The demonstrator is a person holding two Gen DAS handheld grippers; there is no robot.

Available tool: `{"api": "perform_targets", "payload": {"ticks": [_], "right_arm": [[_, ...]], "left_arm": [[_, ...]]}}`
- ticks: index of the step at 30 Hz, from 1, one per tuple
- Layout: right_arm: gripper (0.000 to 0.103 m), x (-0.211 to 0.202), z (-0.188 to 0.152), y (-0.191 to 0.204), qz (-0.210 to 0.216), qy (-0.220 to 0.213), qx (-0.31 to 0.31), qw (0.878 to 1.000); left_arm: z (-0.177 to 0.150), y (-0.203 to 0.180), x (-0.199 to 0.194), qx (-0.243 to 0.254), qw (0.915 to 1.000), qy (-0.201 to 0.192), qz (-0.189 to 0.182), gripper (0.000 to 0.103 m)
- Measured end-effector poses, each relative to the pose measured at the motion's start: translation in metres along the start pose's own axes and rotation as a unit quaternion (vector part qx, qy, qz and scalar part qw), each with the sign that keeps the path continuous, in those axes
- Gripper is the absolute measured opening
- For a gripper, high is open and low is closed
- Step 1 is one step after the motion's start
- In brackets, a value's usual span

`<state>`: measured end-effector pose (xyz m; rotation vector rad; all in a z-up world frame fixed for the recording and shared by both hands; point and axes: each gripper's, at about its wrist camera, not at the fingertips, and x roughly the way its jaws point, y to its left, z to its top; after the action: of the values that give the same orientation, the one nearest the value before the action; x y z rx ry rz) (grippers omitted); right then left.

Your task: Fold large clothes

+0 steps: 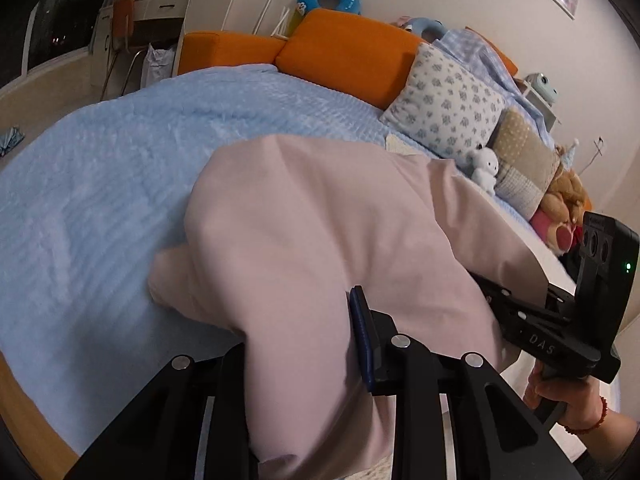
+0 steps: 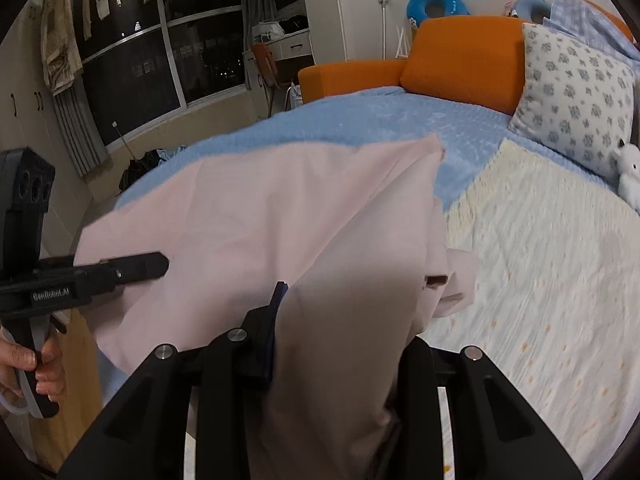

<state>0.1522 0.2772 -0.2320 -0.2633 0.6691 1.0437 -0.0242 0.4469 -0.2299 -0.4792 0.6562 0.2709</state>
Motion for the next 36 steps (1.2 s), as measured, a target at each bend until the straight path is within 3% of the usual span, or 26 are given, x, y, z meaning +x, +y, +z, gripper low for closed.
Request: {"api": "perform_targets", "payload": {"ticks": [2, 4, 5, 6, 8, 11, 14, 15, 16, 17, 18, 20, 22, 23, 26, 29, 32, 34, 35, 36], "right_arm": [[0.037, 0.004, -0.018, -0.005, 0.008, 0.018, 0.011, 1.0], [0.046, 0.01, -0.03, -0.012, 0.02, 0.038, 0.03, 0.999], [0.055, 0.008, -0.034, -0.016, 0.029, 0.039, 0.039, 0.998], [0.071, 0.005, -0.034, -0.022, 0.04, 0.047, 0.048, 0.997], [0.084, -0.006, -0.03, -0.028, 0.032, 0.064, 0.055, 0.996], [0.084, -0.036, -0.012, -0.034, 0.032, 0.032, 0.048, 0.998], [0.085, -0.057, 0.017, -0.034, 0.026, -0.04, 0.017, 0.999], [0.079, -0.055, 0.028, -0.033, 0.022, -0.054, 0.011, 0.998], [0.071, -0.048, 0.04, -0.034, 0.026, -0.06, 0.011, 0.998], [0.054, -0.039, 0.05, -0.037, 0.023, -0.059, 0.014, 0.998], [0.048, -0.03, 0.058, -0.04, 0.021, -0.056, 0.02, 0.998], [0.039, -0.01, 0.072, -0.05, 0.016, -0.056, 0.04, 0.997], [0.038, 0.01, 0.08, -0.062, 0.015, -0.046, 0.063, 0.997], [0.034, 0.02, 0.081, -0.067, 0.019, -0.04, 0.072, 0.996], [0.032, 0.05, 0.077, -0.072, 0.012, -0.009, 0.078, 0.997], [0.031, 0.08, 0.059, -0.079, 0.007, 0.034, 0.08, 0.996], [0.031, 0.094, 0.048, -0.082, 0.003, 0.04, 0.071, 0.997], [0.033, 0.087, 0.051, -0.075, -0.009, 0.036, 0.053, 0.998], [0.04, 0.075, 0.054, -0.067, -0.017, 0.029, 0.034, 0.999], [0.058, 0.063, 0.055, -0.061, -0.017, 0.017, 0.021, 0.999]], "left_arm": [[-0.011, 0.003, 0.008, -0.011, 0.9999, 0.004, -0.007, 0.033], [-0.026, 0.012, 0.018, -0.031, 0.9994, 0.009, -0.012, 0.052], [-0.032, 0.018, 0.017, -0.037, 0.9992, 0.004, -0.01, 0.058], [-0.037, 0.023, 0.015, -0.044, 0.999, 0.002, -0.008, 0.068], [-0.04, 0.034, 0.006, -0.065, 0.9978, 0.006, 0.006, 0.074], [-0.027, 0.031, -0.033, -0.056, 0.9972, -0.027, 0.042, 0.072], [0.005, 0.007, -0.069, -0.004, 0.9959, -0.076, 0.048, 0.087], [0.019, -0.005, -0.074, 0.017, 0.9948, -0.09, 0.045, 0.089], [0.03, -0.014, -0.073, 0.03, 0.9945, -0.091, 0.041, 0.089], [0.042, -0.023, -0.066, 0.044, 0.9945, -0.087, 0.039, 0.089], [0.054, -0.03, -0.054, 0.05, 0.9948, -0.079, 0.042, 0.088], [0.07, -0.034, -0.03, 0.042, 0.9971, -0.059, 0.026, 0.082], [0.08, -0.029, -0.001, 0.017, 0.9991, -0.035, 0.018, 0.062], [0.081, -0.026, 0.013, 0.006, 0.9995, -0.025, 0.019, 0.06], [0.077, -0.008, 0.056, -0.008, 0.9991, -0.012, 0.04, 0.052], [0.065, 0.009, 0.07, -0.024, 0.9989, -0.028, 0.03, 0.044], [0.067, 0.016, 0.081, -0.03, 0.9988, -0.026, 0.028, 0.039], [0.071, 0.009, 0.08, -0.016, 0.9985, -0.022, 0.047, 0.038], [0.072, 0.001, 0.076, 0.0, 0.9975, -0.022, 0.067, 0.04], [0.073, -0.009, 0.069, 0.016, 0.9954, -0.025, 0.091, 0.055]]}}
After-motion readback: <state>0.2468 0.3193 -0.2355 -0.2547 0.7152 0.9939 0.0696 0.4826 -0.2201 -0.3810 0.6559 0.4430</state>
